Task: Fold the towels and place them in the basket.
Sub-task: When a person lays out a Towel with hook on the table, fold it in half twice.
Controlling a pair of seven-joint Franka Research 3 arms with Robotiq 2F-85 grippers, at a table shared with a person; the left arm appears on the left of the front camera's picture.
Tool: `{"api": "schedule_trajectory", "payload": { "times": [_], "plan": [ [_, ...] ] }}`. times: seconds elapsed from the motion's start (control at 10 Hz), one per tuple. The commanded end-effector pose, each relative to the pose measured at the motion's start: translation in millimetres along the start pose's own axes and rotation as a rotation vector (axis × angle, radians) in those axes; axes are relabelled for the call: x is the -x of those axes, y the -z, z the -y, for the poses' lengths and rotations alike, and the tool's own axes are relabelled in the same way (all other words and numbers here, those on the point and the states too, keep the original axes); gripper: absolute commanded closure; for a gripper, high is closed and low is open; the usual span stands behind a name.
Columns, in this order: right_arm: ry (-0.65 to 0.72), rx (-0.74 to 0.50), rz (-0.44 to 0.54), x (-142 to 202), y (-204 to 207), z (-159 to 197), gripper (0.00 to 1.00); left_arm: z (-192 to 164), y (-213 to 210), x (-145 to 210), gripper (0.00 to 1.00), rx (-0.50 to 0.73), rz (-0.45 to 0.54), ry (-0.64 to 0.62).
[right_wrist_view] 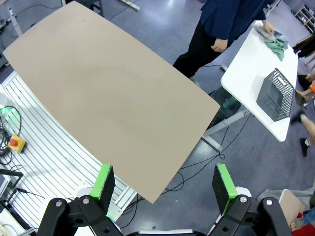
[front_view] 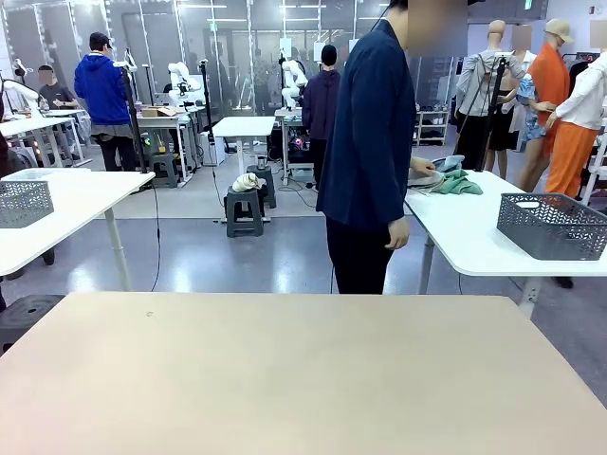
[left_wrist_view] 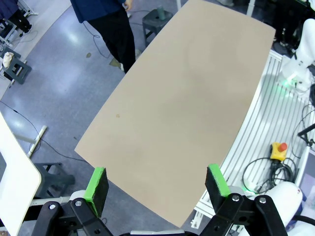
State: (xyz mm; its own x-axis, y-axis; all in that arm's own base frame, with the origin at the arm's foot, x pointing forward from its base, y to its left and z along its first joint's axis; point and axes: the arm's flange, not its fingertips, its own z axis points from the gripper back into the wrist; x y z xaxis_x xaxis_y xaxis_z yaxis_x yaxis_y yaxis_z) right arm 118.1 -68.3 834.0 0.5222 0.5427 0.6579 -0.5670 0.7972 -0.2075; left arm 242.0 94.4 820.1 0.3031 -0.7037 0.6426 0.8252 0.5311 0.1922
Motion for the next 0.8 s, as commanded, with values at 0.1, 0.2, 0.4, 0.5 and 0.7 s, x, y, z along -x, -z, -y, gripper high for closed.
{"api": "schedule_trajectory", "payload": {
  "times": [0.1, 0.2, 0.4, 0.5, 0.7],
  "plan": [
    [-0.002, 0.005, 0.01, 3.4, -5.7, -1.9, 0.0, 0.6, -0.2, -0.4, 0.0, 0.006, 0.007, 0.007],
    [-0.002, 0.005, 0.01, 3.4, -5.7, -1.9, 0.0, 0.6, -0.2, -0.4, 0.0, 0.006, 0.007, 0.007],
    [-0.002, 0.005, 0.01, 3.4, -5.7, -1.9, 0.0, 0.6, -0.2, -0.4, 0.0, 0.006, 0.007, 0.007],
    [-0.002, 0.005, 0.01, 3.4, -5.7, -1.9, 0.0, 0.6, -0.2, -0.4, 0.0, 0.006, 0.007, 0.007],
    [-0.002, 0.005, 0.01, 3.4, -5.7, -1.9, 0.0, 0.6, -0.2, -0.4, 0.0, 0.006, 0.007, 0.007]
  ]
}}
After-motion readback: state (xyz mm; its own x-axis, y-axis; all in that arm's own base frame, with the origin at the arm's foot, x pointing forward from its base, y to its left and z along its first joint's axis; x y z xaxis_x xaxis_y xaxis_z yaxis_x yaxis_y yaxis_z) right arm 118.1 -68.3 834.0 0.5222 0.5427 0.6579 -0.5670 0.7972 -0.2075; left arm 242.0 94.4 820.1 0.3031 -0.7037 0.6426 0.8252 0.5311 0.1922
